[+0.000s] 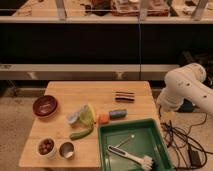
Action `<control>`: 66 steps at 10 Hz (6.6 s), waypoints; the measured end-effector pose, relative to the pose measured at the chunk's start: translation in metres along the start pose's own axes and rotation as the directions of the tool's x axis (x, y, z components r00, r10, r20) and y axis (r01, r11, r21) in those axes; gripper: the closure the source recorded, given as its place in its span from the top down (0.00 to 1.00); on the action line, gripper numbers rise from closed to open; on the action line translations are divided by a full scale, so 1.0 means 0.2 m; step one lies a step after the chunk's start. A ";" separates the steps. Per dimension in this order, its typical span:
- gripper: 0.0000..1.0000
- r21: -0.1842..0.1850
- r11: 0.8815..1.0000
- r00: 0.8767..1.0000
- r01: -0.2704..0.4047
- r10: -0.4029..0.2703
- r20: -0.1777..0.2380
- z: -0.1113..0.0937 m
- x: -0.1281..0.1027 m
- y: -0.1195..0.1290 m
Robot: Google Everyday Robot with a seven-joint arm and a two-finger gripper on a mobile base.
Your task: Place banana in purple bowl
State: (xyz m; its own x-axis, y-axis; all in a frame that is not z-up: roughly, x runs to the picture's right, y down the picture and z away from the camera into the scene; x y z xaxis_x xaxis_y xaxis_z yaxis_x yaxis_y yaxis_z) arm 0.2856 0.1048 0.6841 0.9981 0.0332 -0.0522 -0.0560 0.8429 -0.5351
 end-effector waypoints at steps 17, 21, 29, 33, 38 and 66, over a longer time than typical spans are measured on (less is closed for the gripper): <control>0.65 0.000 1.000 1.000 0.000 0.000 0.000 0.00 0.00 0.00; 0.65 0.023 0.992 0.992 0.122 -0.123 0.026 0.00 -0.06 -0.05; 0.65 0.224 0.541 0.542 0.811 -0.838 0.064 -0.03 -0.96 -0.15; 0.65 0.295 0.196 0.207 0.935 -0.978 -0.006 0.02 -1.26 -0.28; 0.65 0.300 0.177 0.187 0.937 -0.982 -0.008 0.03 -1.26 -0.29; 0.65 0.381 -0.256 -0.300 0.888 -0.952 0.060 0.75 -1.69 -0.40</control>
State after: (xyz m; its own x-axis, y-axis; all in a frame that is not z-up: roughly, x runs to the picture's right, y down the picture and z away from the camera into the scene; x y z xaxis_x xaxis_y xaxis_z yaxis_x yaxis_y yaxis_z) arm -0.0442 0.1068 0.8712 -0.2450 -0.7803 0.5755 0.9108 0.0182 0.4125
